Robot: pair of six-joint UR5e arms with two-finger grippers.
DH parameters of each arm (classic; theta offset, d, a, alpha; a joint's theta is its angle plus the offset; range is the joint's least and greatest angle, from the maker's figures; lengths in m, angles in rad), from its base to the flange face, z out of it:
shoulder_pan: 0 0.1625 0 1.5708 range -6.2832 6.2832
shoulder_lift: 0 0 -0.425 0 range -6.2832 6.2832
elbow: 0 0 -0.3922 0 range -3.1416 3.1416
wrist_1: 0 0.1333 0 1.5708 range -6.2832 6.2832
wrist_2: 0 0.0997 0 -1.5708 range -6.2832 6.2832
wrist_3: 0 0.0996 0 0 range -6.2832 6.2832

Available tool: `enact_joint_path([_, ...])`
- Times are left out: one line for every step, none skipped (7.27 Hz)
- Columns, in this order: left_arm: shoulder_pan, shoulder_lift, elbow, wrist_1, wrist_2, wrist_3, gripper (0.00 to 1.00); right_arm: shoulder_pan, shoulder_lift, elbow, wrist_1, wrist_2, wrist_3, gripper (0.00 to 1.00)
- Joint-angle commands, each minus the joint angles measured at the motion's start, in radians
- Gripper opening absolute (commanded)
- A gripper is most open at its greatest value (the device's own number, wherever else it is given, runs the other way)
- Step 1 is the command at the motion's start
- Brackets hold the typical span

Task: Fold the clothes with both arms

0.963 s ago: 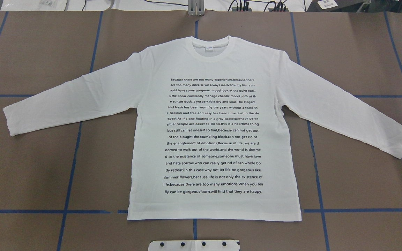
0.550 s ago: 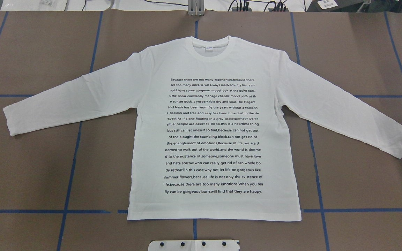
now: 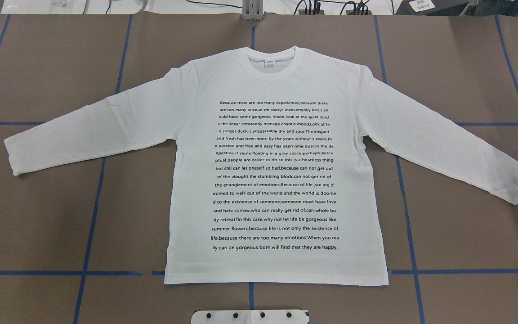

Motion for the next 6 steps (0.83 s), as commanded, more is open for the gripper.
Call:
enact_joint_path([0.001, -0.001, -0.001, -0.003, -0.002, 0.002, 1.0, -0.059, 0.001, -0.032, 0.001, 0.001, 0.015, 1.0])
enact_joint_path([0.001, -0.003, 0.003, -0.003, 0.0, 0.004, 1.0, -0.068, 0.001, -0.032, 0.001, 0.001, 0.015, 0.98])
enact_joint_path([-0.001, -0.003, 0.002, -0.003, -0.002, 0.004, 1.0, -0.076, 0.001, -0.034, -0.001, 0.003, 0.014, 0.92])
enact_joint_path([-0.001, -0.003, 0.003, -0.003, -0.002, 0.004, 1.0, -0.084, 0.003, -0.034, -0.002, 0.001, 0.012, 0.87])
enact_joint_path([-0.001, -0.004, 0.003, -0.003, -0.002, 0.004, 1.0, -0.087, 0.004, -0.034, -0.009, 0.004, 0.014, 0.76])
enact_joint_path([-0.001, -0.001, 0.002, -0.003, -0.002, 0.005, 1.0, -0.088, 0.004, -0.034, -0.01, 0.006, 0.014, 0.55])
